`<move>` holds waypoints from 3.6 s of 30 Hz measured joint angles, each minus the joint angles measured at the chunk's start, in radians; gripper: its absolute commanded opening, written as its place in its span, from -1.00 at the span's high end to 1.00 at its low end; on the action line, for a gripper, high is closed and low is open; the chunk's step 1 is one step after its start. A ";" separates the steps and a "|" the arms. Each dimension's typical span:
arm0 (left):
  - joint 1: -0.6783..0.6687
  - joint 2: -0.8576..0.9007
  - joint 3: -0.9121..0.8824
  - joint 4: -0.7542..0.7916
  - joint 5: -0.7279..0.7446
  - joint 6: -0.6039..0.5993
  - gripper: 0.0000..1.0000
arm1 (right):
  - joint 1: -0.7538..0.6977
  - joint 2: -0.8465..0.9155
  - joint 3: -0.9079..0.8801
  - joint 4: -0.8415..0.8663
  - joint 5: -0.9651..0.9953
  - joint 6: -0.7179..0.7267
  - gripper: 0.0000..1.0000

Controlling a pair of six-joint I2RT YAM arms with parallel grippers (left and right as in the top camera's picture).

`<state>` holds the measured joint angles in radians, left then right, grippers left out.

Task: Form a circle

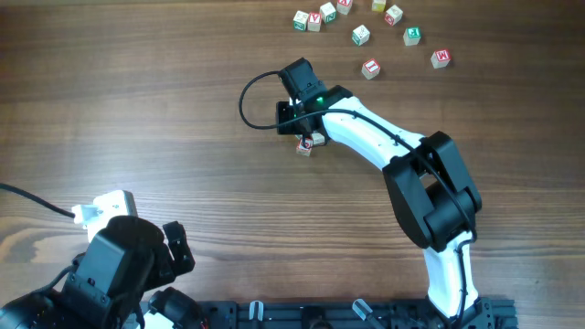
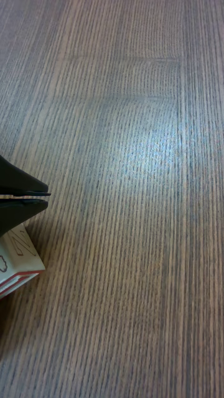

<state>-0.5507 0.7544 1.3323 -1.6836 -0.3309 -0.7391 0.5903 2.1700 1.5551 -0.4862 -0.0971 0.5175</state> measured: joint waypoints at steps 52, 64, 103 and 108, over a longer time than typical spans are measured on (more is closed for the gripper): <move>0.000 0.000 0.000 0.000 0.000 0.000 -1.00 | 0.000 0.001 0.090 -0.164 0.333 0.197 0.91; 0.000 0.000 0.000 0.000 0.000 0.000 -1.00 | 0.000 0.001 0.089 -0.190 0.300 0.227 0.91; 0.000 0.000 0.000 0.000 0.000 0.000 -1.00 | -0.001 0.001 0.089 -0.299 0.335 0.406 0.91; 0.000 0.000 0.000 0.000 0.000 0.000 -1.00 | -0.001 0.001 0.089 -0.299 0.339 0.410 0.91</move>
<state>-0.5507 0.7544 1.3323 -1.6836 -0.3309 -0.7391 0.5892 2.1712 1.6444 -0.7853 0.2417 0.9272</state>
